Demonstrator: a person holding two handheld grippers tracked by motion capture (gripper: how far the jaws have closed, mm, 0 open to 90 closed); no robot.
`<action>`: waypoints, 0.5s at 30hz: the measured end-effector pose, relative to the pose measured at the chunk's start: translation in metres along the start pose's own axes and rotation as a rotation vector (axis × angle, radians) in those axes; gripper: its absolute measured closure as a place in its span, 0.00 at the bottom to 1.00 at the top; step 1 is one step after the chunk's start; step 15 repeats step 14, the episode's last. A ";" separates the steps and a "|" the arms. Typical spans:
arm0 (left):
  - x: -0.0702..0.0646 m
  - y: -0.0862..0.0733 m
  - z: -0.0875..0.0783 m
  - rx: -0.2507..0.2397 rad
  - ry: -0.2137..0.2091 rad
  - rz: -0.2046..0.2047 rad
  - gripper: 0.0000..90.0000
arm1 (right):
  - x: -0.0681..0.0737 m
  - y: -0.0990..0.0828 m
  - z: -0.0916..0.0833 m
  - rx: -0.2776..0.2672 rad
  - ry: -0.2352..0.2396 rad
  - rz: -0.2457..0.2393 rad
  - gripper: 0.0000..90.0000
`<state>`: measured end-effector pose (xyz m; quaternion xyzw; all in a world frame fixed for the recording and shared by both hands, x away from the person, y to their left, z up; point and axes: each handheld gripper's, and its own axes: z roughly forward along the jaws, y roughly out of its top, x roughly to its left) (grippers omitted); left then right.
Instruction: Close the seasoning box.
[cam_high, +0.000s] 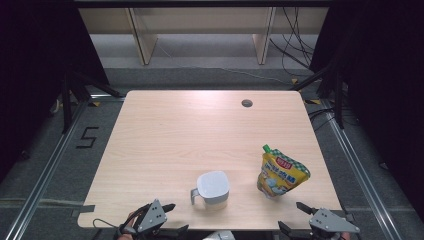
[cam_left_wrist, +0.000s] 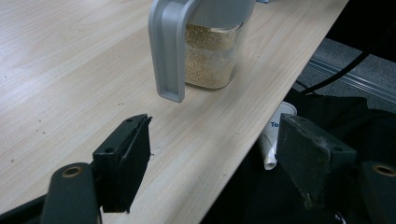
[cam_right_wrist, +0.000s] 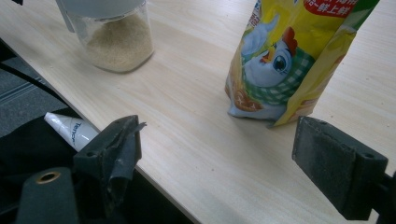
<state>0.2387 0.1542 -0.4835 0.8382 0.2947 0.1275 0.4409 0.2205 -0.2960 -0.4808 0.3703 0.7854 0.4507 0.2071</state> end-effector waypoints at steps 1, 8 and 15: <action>0.001 0.000 0.000 0.006 -0.003 0.004 0.28 | 0.000 0.000 0.000 0.000 0.000 0.000 0.19; 0.002 0.000 0.000 0.016 0.014 0.011 0.28 | 0.001 0.000 -0.001 0.022 -0.011 -0.002 0.19; 0.003 -0.001 0.002 0.018 0.015 0.005 0.28 | -0.001 -0.001 0.001 0.024 0.006 0.000 0.19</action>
